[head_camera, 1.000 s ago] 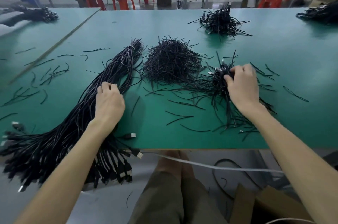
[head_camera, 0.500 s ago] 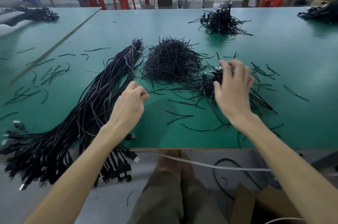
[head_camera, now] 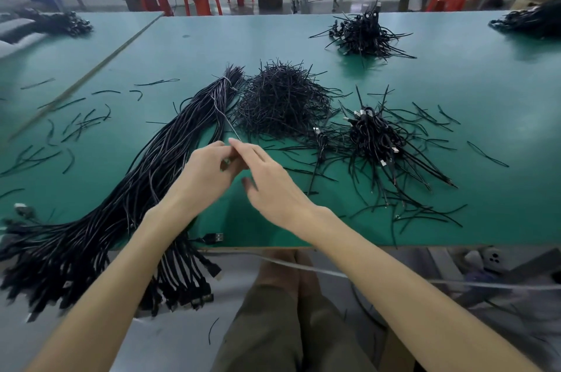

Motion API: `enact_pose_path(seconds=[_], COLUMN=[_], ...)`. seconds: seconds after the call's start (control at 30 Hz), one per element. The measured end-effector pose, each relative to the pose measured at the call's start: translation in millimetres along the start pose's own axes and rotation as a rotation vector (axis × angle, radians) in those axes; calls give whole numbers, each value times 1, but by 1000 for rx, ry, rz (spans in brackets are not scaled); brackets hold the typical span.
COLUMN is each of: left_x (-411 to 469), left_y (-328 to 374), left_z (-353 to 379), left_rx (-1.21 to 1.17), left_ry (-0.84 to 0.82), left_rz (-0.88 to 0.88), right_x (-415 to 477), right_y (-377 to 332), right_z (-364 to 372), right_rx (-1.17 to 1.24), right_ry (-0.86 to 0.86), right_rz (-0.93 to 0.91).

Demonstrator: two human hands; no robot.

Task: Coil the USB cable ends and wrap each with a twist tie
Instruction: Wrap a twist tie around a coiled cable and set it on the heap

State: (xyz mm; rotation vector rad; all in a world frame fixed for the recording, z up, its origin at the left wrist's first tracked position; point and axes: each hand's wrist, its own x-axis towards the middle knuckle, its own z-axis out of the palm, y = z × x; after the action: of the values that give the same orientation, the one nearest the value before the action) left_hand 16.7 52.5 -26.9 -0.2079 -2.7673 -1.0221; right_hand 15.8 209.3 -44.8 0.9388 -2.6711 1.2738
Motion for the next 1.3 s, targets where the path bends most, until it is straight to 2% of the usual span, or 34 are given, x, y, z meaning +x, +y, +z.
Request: enact_pose_path(seconds=[0.07,0.23,0.33,0.47,0.57,0.67,0.77,0.83,0.97,1.1,1.23,1.3], left_x=[1,29,56,86,101,114,124,127,132,139,144,144], left_y=[-9,-43,-60,-81,-96,-104,-108,-111,-119,-126,-131,-131], left_z=[-6,-22,-19,-1,7,11,13,15,15,14,17,17], left_rx=[23,301,497,587,598,617,649,670,704,710,694,679], left_ry=[-38,126,0,-126,-126,-131,-152,-152,-114,-84,-45,-37], left_rz=[22,36,-3,-101,-186,-217,-247,-250,-242,-228,-244,-247], right_x=[5,13,14,19,24,35,48,53,54,58,44,34], right_y=[2,5,0,-1,-3,-9,-17,-21,-29,-36,-47,-51], right_z=[5,12,18,18,18,19,19,23,38,39,36,35], right_rx=[20,56,186,512,520,570,903,998,880,725,518,492], right_ry=[-19,17,36,201,293,263,165,98,30,41,-24,-10], right_rz=[50,125,165,334,399,545,678,702,640,496,328,289])
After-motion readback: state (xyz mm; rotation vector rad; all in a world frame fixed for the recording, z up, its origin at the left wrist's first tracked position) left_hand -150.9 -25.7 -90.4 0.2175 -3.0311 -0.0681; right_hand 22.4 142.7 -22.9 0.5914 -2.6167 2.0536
